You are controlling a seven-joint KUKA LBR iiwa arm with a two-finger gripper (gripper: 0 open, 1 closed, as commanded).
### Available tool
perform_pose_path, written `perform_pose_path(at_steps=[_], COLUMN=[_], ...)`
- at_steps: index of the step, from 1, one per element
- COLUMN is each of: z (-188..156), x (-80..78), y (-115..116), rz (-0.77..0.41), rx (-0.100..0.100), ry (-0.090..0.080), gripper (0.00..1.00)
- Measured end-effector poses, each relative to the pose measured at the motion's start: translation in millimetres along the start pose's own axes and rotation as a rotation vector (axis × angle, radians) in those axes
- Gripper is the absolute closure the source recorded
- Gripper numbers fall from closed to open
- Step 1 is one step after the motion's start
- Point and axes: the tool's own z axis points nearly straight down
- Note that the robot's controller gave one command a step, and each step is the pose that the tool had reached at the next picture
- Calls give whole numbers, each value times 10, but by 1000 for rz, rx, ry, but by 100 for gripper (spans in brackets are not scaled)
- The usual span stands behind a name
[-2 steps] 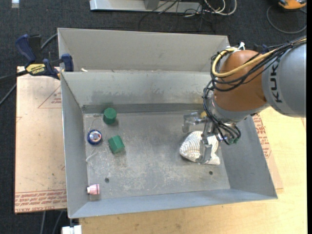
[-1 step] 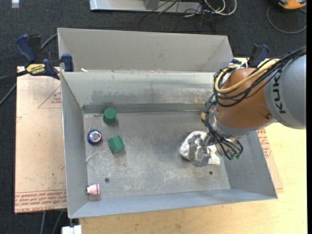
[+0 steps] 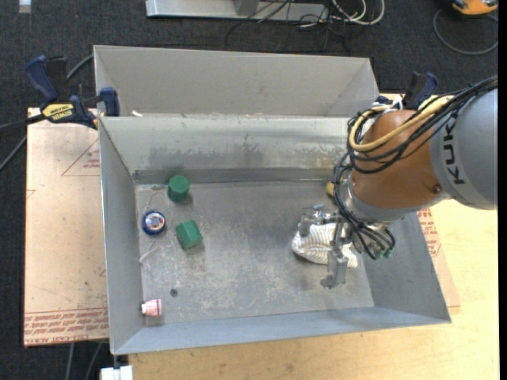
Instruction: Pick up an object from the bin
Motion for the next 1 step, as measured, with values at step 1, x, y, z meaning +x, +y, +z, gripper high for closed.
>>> perform_pose_path(at_steps=[1], z=[0], x=[0], y=[-1], rz=[0], rx=[0], ry=[0], gripper=[0])
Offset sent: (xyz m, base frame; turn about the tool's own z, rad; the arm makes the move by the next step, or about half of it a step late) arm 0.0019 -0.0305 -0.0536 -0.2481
